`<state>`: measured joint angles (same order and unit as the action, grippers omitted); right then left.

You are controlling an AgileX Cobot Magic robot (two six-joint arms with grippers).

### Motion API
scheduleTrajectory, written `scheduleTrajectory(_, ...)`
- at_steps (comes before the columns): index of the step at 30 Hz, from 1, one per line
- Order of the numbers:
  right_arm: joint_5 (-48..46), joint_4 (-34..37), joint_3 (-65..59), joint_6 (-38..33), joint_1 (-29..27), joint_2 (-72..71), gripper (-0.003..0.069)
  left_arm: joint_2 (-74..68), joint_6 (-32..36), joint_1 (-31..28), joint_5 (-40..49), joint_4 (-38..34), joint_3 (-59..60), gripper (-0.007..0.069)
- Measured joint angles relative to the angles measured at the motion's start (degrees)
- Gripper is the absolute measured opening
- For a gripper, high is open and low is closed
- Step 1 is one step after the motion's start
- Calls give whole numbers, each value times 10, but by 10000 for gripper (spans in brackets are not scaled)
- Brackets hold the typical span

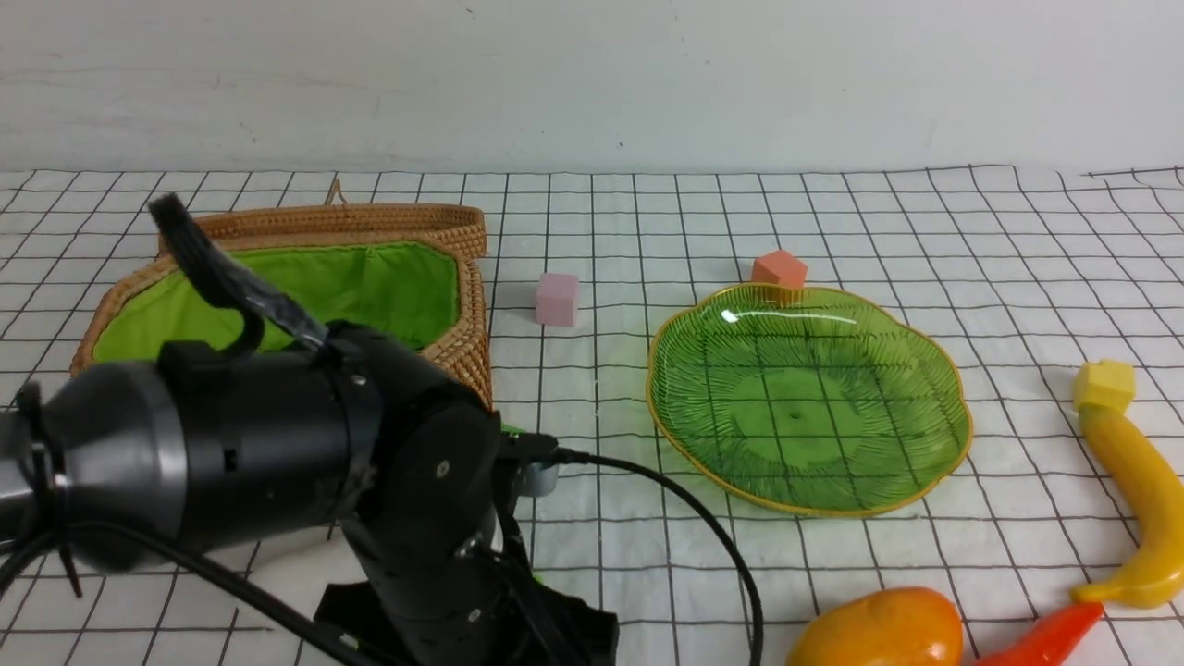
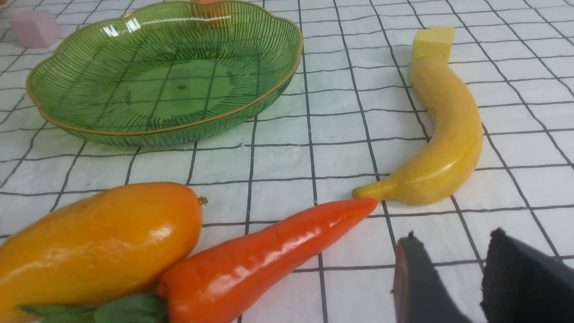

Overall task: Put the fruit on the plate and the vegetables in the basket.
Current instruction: Grab a mangosteen with your left arm and put it on the plate on the right

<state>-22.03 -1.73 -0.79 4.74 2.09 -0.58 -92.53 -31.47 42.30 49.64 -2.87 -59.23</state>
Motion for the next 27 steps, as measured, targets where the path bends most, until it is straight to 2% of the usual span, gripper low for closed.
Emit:
scheduleTrajectory(5, 0, 0, 0, 0, 0, 0, 245, 11, 13, 0, 31, -4, -47, 554)
scheduleTrajectory(10, 0, 0, 0, 0, 0, 0, 245, -13, 44, 0, 31, -9, -143, 554)
scheduleTrajectory(14, 0, 0, 0, 0, 0, 0, 245, -108, 75, 0, 44, -6, -295, 554)
scheduleTrajectory(15, 0, 0, 0, 0, 0, 0, 245, -108, 75, 0, 44, -6, -295, 554)
scheduleTrajectory(18, 0, 0, 0, 0, 0, 0, 245, -222, 85, 0, 64, -2, -453, 554)
scheduleTrajectory(20, 0, 0, 0, 0, 0, 0, 245, -251, 82, 0, 67, 1, -493, 554)
scheduleTrajectory(24, 0, 0, 0, 0, 0, 0, 245, -360, 28, 0, 95, 39, -653, 554)
scheduleTrajectory(27, 0, 0, 0, 0, 0, 0, 245, -399, -3, 0, 118, 66, -709, 554)
